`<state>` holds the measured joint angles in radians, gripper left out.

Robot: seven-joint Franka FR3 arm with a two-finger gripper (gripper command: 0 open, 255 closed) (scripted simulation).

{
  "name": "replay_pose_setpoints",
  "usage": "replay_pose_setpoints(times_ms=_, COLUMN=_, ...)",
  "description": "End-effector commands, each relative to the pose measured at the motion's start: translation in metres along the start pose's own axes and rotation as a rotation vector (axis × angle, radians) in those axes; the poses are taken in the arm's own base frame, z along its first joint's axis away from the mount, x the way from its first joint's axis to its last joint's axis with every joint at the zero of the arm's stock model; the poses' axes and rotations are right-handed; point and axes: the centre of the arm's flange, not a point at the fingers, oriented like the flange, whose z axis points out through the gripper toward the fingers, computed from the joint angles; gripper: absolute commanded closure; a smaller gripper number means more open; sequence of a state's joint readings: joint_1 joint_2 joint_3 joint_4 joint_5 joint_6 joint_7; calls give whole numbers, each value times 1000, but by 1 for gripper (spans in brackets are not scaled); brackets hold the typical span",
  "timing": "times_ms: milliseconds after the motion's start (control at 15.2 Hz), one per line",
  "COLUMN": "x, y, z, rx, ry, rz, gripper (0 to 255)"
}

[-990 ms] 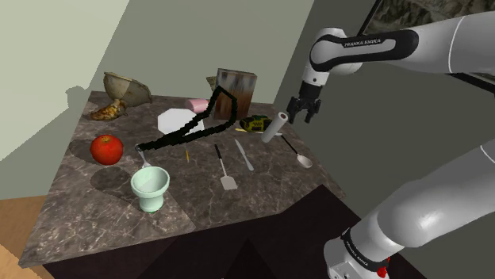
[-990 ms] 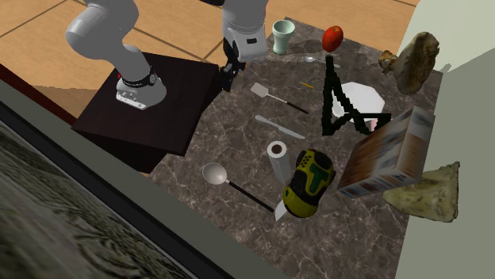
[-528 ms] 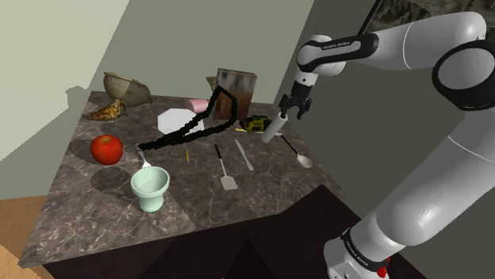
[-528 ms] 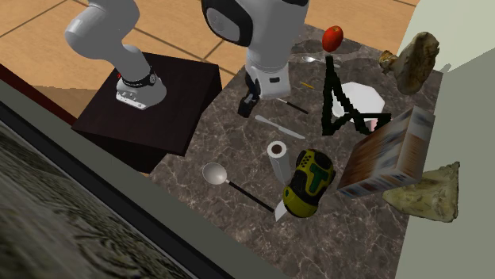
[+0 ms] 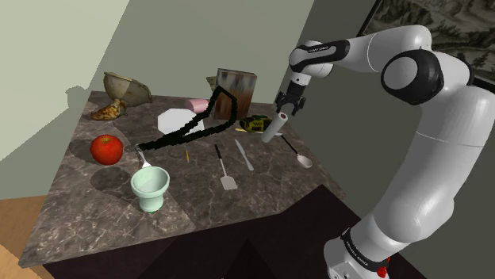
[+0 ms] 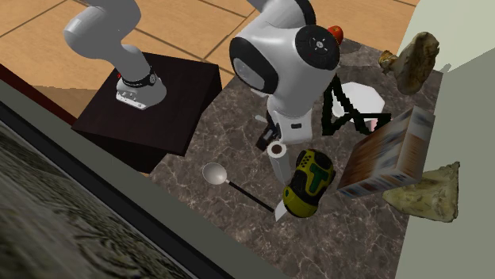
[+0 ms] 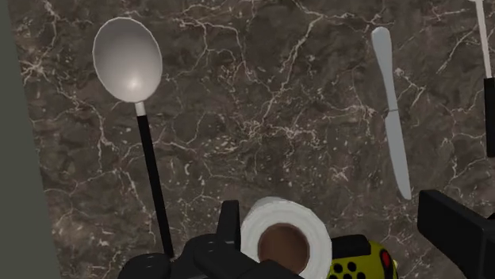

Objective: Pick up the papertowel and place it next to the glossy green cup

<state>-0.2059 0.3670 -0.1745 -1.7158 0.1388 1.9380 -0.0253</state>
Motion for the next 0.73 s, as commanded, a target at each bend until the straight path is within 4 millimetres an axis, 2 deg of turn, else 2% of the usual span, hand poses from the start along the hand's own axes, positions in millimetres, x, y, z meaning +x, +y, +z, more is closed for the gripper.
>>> replay_pose_setpoints(times_ms=0, x=23, y=12, z=7, rx=9, ry=8, rz=24, gripper=0)
replay_pose_setpoints(times_ms=132, x=46, y=24, z=13, rx=18, ry=16, rz=48, gripper=0)
replay_pose_setpoints(times_ms=198, x=51, y=26, z=14, rx=20, ry=17, rz=54, gripper=0)
replay_pose_setpoints(times_ms=660, x=51, y=26, z=51, rx=20, ry=17, rz=54, gripper=0)
